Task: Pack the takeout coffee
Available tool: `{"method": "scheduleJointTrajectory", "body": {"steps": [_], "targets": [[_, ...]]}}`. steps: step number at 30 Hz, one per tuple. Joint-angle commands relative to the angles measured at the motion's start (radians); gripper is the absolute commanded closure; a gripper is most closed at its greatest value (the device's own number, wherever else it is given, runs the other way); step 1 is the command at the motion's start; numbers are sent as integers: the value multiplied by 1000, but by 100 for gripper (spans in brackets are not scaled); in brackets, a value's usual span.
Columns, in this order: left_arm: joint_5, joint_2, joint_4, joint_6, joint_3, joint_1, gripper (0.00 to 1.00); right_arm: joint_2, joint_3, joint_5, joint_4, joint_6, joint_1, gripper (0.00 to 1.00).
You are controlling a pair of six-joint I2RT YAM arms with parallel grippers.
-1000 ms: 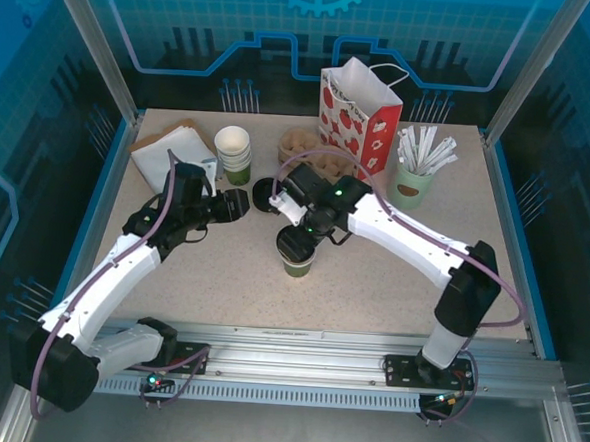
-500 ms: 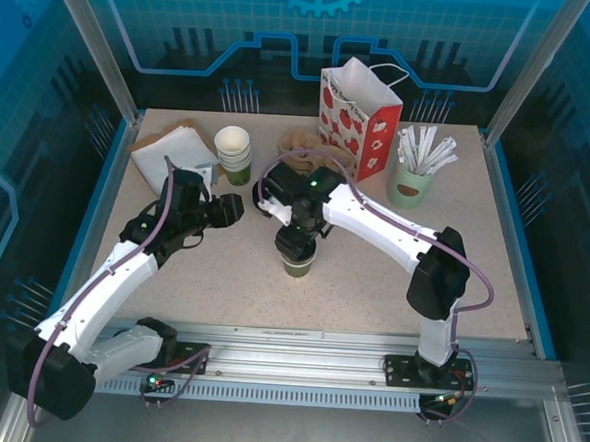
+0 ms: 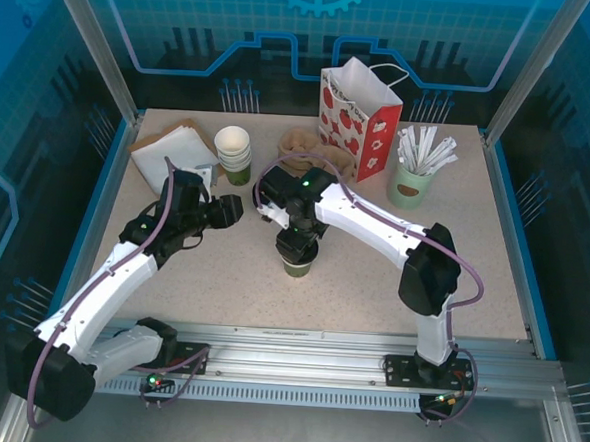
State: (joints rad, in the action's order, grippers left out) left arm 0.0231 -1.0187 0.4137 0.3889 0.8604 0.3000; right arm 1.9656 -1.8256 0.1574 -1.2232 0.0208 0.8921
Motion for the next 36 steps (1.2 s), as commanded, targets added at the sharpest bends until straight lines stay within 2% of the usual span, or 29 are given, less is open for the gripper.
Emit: {"method": "scheduleJointTrajectory", "body": {"steps": [1, 36], "targets": [[19, 22, 3, -22, -16, -6, 41, 17, -28, -3, -33, 18, 21, 49], [25, 25, 4, -30, -18, -6, 42, 59, -65, -20, -85, 38, 27, 48]]}}
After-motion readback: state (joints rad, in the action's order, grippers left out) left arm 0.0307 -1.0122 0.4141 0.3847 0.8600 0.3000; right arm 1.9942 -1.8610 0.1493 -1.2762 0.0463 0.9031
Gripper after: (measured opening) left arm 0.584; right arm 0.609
